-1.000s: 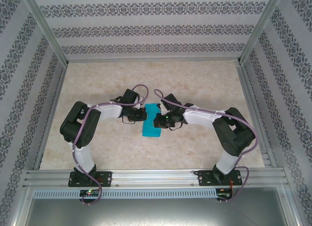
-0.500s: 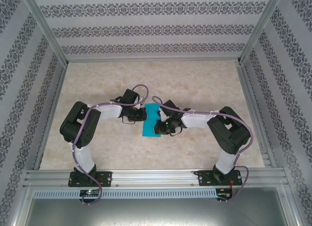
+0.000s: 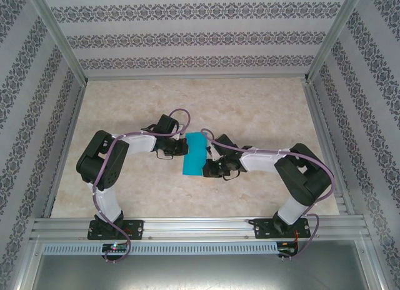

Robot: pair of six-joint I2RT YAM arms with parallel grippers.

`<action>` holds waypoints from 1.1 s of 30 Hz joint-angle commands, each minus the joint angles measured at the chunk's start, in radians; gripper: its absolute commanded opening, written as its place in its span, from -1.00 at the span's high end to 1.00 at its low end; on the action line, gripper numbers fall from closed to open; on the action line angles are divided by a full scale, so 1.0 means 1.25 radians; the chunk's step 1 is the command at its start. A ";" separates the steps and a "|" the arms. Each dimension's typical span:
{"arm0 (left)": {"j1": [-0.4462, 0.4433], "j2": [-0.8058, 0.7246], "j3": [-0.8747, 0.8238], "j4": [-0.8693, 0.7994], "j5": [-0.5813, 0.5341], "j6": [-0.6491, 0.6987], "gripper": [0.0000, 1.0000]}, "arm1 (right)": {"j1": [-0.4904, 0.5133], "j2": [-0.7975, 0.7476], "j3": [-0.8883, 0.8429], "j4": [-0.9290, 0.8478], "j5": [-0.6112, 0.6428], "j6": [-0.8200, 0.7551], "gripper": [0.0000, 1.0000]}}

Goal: Fold a paper plane with a square sheet of paper (pick it up from the middle)
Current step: Fold the square sheet of paper in half at the center of the table.

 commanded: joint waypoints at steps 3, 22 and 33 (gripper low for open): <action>0.002 0.078 -0.059 -0.134 -0.104 0.024 0.87 | -0.018 -0.040 -0.032 -0.090 0.014 0.016 0.85; 0.002 0.065 -0.062 -0.123 -0.085 0.027 0.86 | -0.094 0.081 0.128 0.142 -0.012 0.103 0.81; 0.002 0.046 -0.056 -0.133 -0.075 0.037 0.85 | -0.149 0.110 0.175 0.033 0.007 0.030 0.42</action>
